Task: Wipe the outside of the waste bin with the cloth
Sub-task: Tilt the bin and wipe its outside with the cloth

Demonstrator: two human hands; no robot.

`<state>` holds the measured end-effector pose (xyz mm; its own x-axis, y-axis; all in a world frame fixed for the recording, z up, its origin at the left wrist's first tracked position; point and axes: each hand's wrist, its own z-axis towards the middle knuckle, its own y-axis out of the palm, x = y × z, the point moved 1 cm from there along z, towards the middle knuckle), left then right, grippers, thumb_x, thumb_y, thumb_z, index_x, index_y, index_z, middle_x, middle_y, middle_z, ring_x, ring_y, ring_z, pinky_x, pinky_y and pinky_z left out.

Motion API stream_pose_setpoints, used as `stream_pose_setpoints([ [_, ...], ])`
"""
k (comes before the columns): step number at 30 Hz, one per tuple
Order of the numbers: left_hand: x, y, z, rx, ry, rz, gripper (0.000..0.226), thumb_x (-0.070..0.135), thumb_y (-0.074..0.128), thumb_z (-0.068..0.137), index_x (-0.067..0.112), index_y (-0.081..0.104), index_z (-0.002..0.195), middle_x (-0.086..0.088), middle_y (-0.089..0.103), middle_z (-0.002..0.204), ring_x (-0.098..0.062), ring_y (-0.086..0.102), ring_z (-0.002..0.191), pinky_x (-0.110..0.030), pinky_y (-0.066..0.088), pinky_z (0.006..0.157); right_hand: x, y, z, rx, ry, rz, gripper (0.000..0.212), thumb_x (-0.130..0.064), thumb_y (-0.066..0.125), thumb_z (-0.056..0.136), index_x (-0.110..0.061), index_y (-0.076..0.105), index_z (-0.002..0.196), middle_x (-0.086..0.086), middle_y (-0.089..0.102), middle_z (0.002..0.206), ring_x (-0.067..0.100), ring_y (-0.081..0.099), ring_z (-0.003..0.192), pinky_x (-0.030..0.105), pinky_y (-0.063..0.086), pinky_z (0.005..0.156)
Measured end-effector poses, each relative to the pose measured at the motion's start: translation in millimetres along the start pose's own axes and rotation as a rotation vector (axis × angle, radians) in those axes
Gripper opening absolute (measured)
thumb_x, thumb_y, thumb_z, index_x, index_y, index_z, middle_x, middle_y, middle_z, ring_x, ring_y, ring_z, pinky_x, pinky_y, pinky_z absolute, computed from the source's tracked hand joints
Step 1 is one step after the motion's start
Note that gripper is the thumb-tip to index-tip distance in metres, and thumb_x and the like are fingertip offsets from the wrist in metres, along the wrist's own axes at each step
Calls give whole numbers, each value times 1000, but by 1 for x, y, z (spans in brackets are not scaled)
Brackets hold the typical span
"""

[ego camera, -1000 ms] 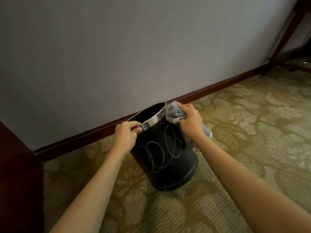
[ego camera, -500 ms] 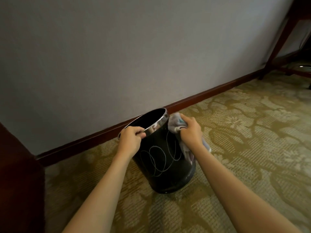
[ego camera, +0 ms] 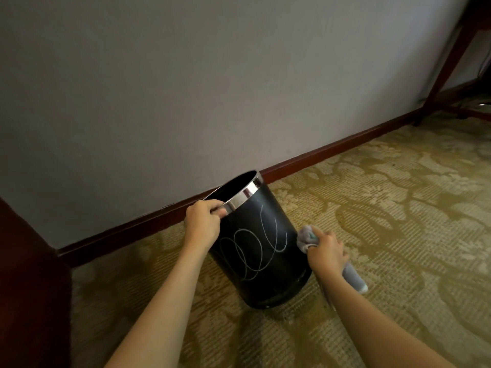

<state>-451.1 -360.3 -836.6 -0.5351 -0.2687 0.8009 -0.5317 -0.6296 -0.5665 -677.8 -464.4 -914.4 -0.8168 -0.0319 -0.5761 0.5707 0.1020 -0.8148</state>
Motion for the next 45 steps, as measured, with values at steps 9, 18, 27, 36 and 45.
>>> stream_pose_setpoints([
  [9,6,10,3,-13,39,14,16,8,60,88,20,71,93,21,54,78,6,48,70,-9,31,59,-70,-21,-8,138,-250,201,63,0,45,81,-36,49,132,0,48,119,25,40,113,43,23,103],
  [18,1,0,0,17,13,-13,16,8,62,86,17,72,95,24,50,73,7,47,69,-6,29,60,-95,-10,-14,234,-442,208,67,3,46,79,-33,50,135,0,48,130,23,39,115,39,25,101],
  [27,0,-5,-1,-2,-42,-3,17,11,62,87,17,72,100,8,65,90,-7,57,85,-21,46,75,-4,0,1,4,97,20,52,-8,46,92,-32,47,138,7,46,132,33,37,124,48,23,107],
  [36,23,18,-7,-35,38,94,17,13,60,88,22,74,87,3,66,84,-13,59,80,-27,41,64,-96,-24,-10,303,-450,176,65,1,48,77,-33,53,133,3,48,132,27,39,117,45,27,101],
  [45,14,7,-5,-24,9,23,15,9,62,86,18,73,93,13,59,78,1,50,71,-8,31,58,-57,-1,-9,273,-451,111,61,1,51,82,-30,53,134,5,48,136,30,41,120,47,31,104],
])
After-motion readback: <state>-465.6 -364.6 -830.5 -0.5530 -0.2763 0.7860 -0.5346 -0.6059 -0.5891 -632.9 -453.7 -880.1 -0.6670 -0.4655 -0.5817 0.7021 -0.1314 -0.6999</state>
